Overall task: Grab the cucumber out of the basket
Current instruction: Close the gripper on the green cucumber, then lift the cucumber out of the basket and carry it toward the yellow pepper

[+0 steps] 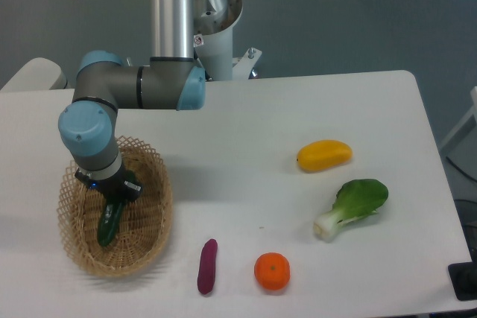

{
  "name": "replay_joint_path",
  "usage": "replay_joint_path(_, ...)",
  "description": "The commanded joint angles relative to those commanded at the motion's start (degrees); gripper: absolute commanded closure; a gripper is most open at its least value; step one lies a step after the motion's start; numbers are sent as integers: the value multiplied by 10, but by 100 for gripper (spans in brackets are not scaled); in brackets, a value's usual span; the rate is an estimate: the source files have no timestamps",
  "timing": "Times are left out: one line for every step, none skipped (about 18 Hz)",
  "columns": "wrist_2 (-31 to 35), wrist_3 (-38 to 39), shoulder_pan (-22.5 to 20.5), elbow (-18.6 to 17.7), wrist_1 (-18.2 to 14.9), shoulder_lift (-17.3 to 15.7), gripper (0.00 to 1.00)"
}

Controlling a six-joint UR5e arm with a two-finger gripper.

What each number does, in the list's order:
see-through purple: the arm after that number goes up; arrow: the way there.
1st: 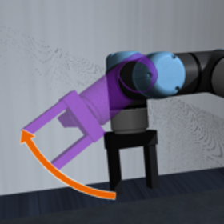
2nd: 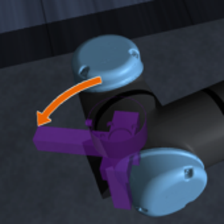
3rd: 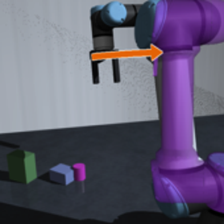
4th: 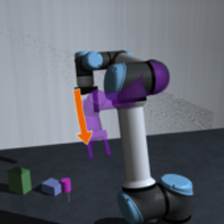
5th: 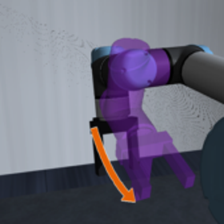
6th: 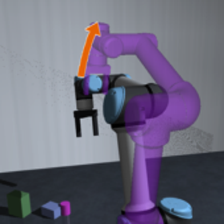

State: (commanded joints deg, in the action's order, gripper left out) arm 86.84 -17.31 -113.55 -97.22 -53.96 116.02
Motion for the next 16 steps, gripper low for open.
replay_joint_path(1,-2,-2,13,-5,-7,80)
replay_joint_path(6,-8,-4,28,-18,-14,80)
replay_joint_path(20,-27,-7,47,-38,-23,80)
replay_joint_path(33,-58,-16,65,-59,-29,79)
replay_joint_path(37,-86,-28,82,-77,-35,79)
replay_joint_path(38,-105,-39,94,-91,-40,79)
replay_joint_path(38,-123,-52,104,-102,-45,79)
replay_joint_path(38,-141,-68,110,-111,-49,79)
replay_joint_path(37,-168,-87,113,-113,-55,79)
replay_joint_path(37,-202,-104,114,-114,-61,79)
replay_joint_path(37,-235,-120,113,-113,-65,79)
replay_joint_path(37,-265,-140,113,-114,-69,79)
replay_joint_path(37,-292,-160,111,-115,-74,79)
replay_joint_path(37,-318,-177,110,-119,-76,79)
replay_joint_path(37,-349,-196,110,-128,-76,79)
replay_joint_path(37,-382,-216,110,-137,-78,79)
